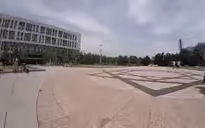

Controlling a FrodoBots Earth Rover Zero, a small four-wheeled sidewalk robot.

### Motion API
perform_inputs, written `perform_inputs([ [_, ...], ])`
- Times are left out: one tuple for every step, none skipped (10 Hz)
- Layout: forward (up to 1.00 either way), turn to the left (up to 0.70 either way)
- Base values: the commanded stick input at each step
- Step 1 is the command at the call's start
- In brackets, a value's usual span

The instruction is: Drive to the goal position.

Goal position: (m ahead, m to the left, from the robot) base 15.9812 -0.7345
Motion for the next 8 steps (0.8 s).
perform_inputs([
  [1.0,0.0],
  [1.0,0.0],
  [1.0,0.28],
  [1.0,0.4],
  [1.0,0.32],
  [1.0,0.12],
  [1.0,0.0],
  [1.0,0.0],
])
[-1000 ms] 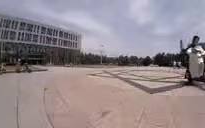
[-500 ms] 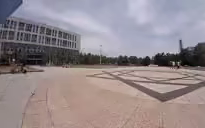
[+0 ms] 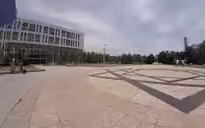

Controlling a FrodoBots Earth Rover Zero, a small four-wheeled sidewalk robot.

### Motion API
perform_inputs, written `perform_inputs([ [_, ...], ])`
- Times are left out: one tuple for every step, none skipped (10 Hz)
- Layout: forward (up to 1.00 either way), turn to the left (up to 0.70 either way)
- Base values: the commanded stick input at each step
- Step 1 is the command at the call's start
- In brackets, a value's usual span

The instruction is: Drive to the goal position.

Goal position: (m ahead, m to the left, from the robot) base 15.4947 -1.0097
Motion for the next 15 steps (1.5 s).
perform_inputs([
  [1.0,0.0],
  [1.0,0.0],
  [1.0,0.0],
  [1.0,0.0],
  [1.0,0.0],
  [1.0,0.01],
  [1.0,0.14],
  [1.0,0.27],
  [1.0,0.32],
  [1.0,-0.01],
  [1.0,0.0],
  [1.0,0.0],
  [1.0,0.0],
  [1.0,0.0],
  [1.0,0.0],
])
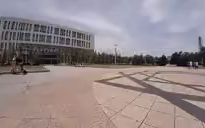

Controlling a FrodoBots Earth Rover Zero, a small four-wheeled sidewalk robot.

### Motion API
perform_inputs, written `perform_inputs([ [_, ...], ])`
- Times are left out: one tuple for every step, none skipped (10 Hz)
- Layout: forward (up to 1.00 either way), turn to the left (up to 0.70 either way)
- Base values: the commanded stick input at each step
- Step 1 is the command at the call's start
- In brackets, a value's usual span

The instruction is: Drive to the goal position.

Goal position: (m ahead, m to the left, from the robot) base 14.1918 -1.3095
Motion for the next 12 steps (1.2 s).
perform_inputs([
  [1.0,0.0],
  [1.0,0.0],
  [1.0,0.0],
  [1.0,0.0],
  [1.0,0.01],
  [1.0,0.12],
  [1.0,0.39],
  [1.0,0.4],
  [1.0,0.4],
  [1.0,0.34],
  [1.0,0.12],
  [1.0,0.0],
])
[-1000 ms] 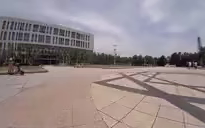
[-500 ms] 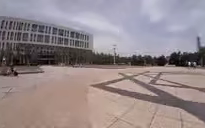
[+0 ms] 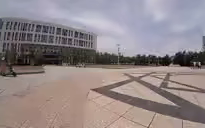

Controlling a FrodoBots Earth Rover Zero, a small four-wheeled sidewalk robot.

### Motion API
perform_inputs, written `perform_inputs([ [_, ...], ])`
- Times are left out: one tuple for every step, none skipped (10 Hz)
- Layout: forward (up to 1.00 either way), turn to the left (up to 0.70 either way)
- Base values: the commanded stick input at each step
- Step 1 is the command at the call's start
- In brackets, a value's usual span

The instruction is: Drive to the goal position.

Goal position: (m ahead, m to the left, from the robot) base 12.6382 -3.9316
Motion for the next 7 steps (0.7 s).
perform_inputs([
  [1.0,0.0],
  [1.0,0.0],
  [1.0,0.0],
  [1.0,0.0],
  [1.0,0.0],
  [1.0,0.0],
  [1.0,0.0],
])
